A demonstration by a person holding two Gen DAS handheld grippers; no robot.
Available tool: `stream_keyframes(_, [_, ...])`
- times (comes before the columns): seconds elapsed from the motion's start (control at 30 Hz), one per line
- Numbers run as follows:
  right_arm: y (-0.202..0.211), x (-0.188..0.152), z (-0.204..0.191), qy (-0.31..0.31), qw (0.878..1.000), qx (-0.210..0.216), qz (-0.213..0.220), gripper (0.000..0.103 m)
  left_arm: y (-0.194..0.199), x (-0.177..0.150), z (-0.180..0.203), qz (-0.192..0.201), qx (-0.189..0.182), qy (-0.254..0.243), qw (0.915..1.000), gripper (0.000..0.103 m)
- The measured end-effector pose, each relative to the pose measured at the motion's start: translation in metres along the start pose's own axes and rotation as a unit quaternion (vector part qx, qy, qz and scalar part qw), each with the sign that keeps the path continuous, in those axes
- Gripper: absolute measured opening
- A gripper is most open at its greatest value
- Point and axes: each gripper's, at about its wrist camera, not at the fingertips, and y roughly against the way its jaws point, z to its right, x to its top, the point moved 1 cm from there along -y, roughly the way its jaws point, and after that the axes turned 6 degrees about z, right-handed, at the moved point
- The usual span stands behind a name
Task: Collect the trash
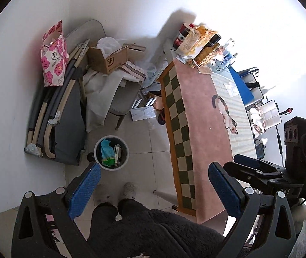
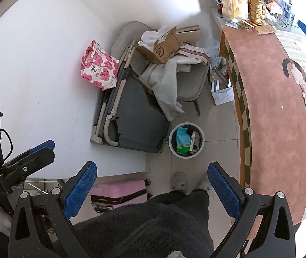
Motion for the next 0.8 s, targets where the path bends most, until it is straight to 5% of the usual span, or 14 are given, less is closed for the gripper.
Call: stream_keyframes(0.8, [0.0082, -0.0095, -0.0039, 0.01, 1.0, 0.011, -0.015, 0.103, 0.0065, -0.0044, 0.0061, 0.004, 0.001, -0.005, 1.0, 0.103])
